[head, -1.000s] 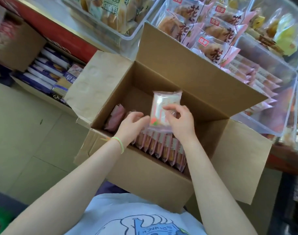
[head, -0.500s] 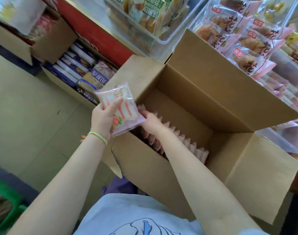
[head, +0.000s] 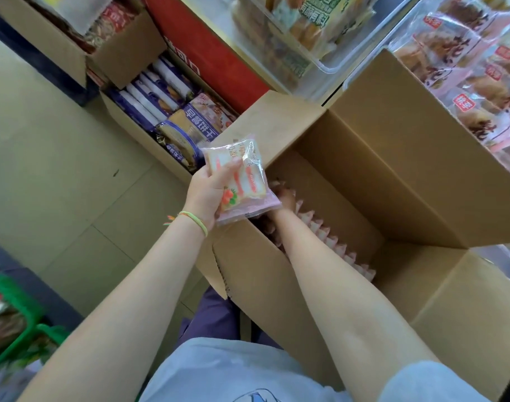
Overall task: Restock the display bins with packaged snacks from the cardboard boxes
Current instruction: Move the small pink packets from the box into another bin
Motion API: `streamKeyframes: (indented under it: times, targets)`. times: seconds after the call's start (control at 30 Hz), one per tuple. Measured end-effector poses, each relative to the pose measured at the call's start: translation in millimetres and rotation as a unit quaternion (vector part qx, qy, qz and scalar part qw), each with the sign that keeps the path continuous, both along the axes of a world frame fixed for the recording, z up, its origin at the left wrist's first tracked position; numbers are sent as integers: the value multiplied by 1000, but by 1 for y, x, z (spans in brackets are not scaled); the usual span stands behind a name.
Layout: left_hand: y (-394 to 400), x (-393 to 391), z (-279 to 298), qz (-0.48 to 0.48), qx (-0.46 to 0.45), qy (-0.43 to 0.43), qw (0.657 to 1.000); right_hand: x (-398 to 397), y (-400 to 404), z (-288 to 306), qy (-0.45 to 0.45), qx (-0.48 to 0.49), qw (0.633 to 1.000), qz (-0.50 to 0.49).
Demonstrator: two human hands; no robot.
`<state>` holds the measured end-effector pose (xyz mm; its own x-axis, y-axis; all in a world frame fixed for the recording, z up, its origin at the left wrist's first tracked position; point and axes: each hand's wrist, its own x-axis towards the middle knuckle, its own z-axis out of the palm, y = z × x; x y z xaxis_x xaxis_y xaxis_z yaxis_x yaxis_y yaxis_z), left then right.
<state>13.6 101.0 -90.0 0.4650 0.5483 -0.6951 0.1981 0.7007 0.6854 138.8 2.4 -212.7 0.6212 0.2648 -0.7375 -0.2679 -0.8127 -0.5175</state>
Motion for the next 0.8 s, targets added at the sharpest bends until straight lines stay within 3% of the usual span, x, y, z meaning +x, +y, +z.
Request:
streamKeyframes:
  times: [0.13, 0.3, 0.43, 0.57, 0.6, 0.7, 0.8]
  targets:
    - [-4, 1, 2, -22, 44, 12, 999, 7, -15, 34, -67, 56, 992, -87]
    - [-25, 16, 21, -116, 89, -2, 989, 32, -78, 118, -49, 183, 961, -201]
    - [-61, 41, 38, -141, 92, -27, 985, 53, -136, 184, 81, 358, 880, -302]
    - [-108, 76, 55, -183, 72, -43, 980, 62, -201, 225, 211, 487, 790, -307]
    - [-121, 86, 59, -202, 66, -54, 976, 62, -214, 229, 212, 490, 788, -307]
    - [-169, 118, 72, -265, 74, -80, 958, 67, -253, 231, 140, 428, 864, -226]
    - [-213, 144, 80, -310, 121, -60, 941, 77, -293, 235, 147, 440, 858, -223]
